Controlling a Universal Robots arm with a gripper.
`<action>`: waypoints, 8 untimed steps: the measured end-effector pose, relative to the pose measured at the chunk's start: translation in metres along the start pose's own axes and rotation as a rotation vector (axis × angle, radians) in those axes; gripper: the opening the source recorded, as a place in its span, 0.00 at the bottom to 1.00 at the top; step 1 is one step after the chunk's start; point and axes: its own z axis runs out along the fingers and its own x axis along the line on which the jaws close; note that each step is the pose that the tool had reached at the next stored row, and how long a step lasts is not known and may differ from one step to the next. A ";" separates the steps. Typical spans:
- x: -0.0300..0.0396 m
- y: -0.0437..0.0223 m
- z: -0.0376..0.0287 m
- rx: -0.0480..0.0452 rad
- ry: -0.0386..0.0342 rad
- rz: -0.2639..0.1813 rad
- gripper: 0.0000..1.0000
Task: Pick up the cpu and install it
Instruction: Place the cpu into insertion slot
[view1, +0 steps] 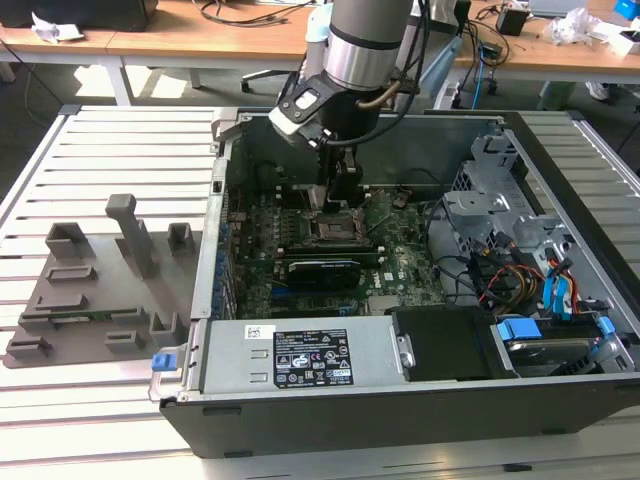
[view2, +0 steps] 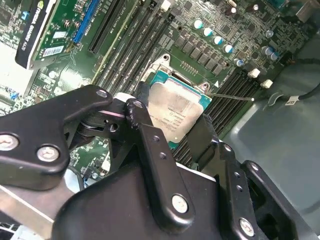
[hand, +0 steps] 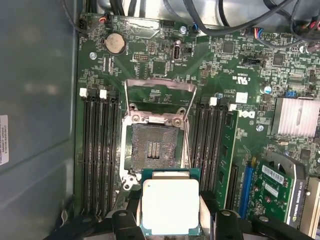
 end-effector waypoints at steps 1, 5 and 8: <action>0.0000 0.0000 0.0000 0.0002 0.0001 0.006 0.55; 0.0000 0.0000 0.0000 0.0009 0.0009 0.025 0.55; 0.0000 0.0000 0.0002 -0.0205 -0.0034 0.026 0.55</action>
